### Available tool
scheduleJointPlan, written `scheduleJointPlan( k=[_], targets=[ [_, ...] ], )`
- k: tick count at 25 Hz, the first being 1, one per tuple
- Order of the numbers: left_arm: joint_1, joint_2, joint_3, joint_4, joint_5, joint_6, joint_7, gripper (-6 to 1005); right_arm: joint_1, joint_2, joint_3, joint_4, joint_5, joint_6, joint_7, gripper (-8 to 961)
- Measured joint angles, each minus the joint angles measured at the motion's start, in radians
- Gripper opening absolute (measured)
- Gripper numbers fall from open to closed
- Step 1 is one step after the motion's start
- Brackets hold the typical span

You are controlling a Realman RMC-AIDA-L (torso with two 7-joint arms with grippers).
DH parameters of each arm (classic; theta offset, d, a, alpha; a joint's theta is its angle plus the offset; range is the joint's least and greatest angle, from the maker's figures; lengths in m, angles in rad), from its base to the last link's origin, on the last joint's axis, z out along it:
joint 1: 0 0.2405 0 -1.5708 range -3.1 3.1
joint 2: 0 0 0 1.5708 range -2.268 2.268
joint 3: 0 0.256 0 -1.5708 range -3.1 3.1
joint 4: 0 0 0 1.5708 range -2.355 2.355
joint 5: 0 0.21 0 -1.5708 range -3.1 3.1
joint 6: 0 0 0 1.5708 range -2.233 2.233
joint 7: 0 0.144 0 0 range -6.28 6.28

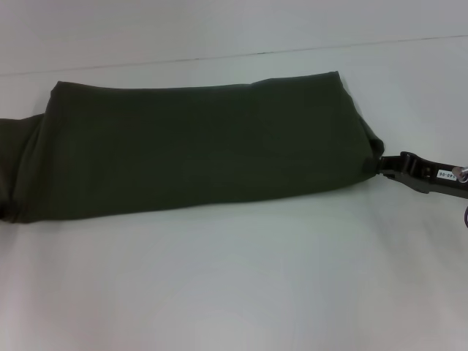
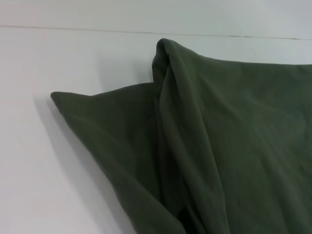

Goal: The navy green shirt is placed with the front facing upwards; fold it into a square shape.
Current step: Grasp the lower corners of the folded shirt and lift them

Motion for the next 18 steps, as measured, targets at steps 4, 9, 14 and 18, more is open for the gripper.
scheduleJointPlan(
  k=[4,9,14,18],
  targets=[
    [0.0,0.001,-0.001,0.0,0.0,0.0,0.0,3,0.0,0.0,0.001,0.0,0.0,0.001,0.0,11],
    [0.01,0.001,-0.007,0.022,0.0,0.04,0.0,3,-0.002,0.0,0.006,0.0,0.0,-0.01,-0.005,11],
    [0.031,0.0,-0.009,0.068,0.0,0.097,0.001,3,-0.009,-0.001,0.006,0.0,0.0,-0.025,-0.015,11],
    [0.049,-0.003,-0.009,0.101,0.0,0.147,0.005,3,-0.012,-0.002,0.006,0.0,-0.004,-0.063,-0.034,10]
  ],
)
